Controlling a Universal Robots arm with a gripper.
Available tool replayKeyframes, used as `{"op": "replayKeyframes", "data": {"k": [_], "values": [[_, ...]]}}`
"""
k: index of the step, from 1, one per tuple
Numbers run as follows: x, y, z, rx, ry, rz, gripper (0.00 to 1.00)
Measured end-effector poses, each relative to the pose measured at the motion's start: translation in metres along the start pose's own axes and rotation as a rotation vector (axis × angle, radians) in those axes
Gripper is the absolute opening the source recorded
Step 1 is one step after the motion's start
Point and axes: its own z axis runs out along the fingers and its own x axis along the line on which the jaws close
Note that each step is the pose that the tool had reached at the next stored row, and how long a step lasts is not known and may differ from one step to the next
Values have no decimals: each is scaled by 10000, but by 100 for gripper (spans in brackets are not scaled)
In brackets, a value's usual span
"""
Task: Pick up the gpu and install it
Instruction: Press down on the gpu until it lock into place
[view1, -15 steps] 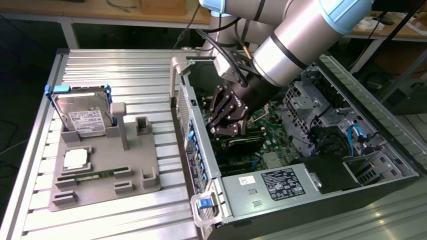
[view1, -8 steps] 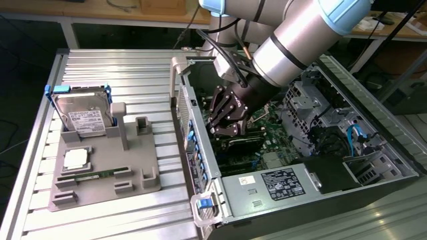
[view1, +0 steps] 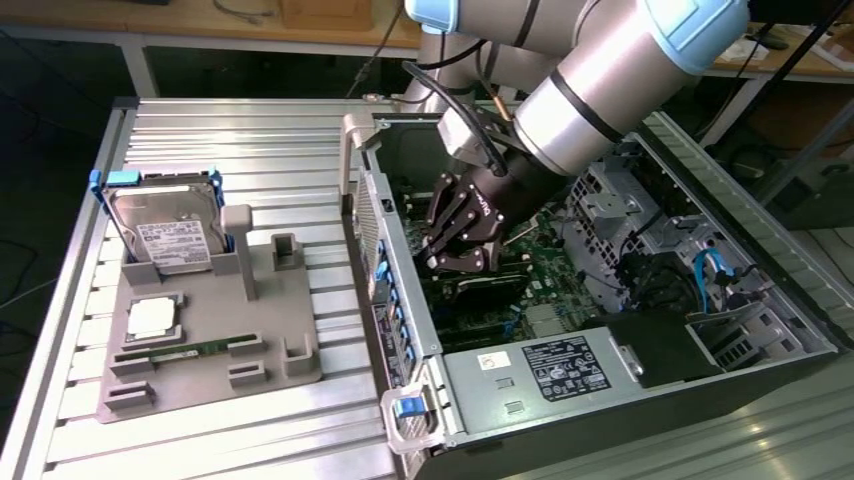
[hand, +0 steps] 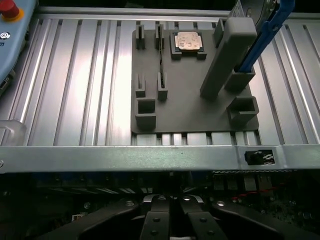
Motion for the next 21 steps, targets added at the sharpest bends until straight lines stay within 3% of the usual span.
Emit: {"op": "replayKeyframes", "data": {"k": [2,6,11,12,14,16,21], "values": [[-1,-73,-42,-137,41,21,11],[-2,-168,-93,-331,93,51,11],[-4,-252,-139,-705,166,120,11],[-23,-249,-136,-696,231,159,11],[-52,-236,-121,-593,253,170,11],[-77,-235,-102,-536,256,167,11],[-84,-237,-96,-520,254,164,11]]}}
